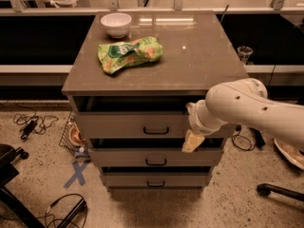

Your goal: Open top drawer

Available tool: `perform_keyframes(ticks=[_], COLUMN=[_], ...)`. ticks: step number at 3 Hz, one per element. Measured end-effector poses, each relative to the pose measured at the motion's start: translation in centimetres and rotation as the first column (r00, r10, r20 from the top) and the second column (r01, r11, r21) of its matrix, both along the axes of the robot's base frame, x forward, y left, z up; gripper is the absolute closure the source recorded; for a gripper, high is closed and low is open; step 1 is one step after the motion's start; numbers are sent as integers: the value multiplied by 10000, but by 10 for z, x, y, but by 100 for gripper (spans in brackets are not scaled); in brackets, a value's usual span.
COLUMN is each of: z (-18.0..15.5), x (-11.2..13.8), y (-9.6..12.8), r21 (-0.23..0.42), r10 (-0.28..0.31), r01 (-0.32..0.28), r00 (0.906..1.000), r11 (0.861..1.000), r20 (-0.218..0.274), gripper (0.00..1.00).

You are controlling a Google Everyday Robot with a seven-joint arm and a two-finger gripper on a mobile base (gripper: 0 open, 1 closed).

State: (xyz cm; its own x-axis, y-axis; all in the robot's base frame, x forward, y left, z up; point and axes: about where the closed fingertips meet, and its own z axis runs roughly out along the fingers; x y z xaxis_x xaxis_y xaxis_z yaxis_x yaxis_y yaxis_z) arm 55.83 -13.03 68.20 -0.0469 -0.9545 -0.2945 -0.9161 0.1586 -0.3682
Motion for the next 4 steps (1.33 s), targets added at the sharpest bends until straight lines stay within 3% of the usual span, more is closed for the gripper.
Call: perform_keyframes(ticks=[2, 3, 4], z=[-14, -17, -14], x=[19, 21, 20], y=[12, 15, 15], r21=[-646, -704, -705], r10=[98, 35, 38], r01=[-115, -57, -60], r00=[9996, 9995, 9995], r11=[9978, 9975, 9975], r20=[-265, -317, -320], gripper=[70, 58, 34])
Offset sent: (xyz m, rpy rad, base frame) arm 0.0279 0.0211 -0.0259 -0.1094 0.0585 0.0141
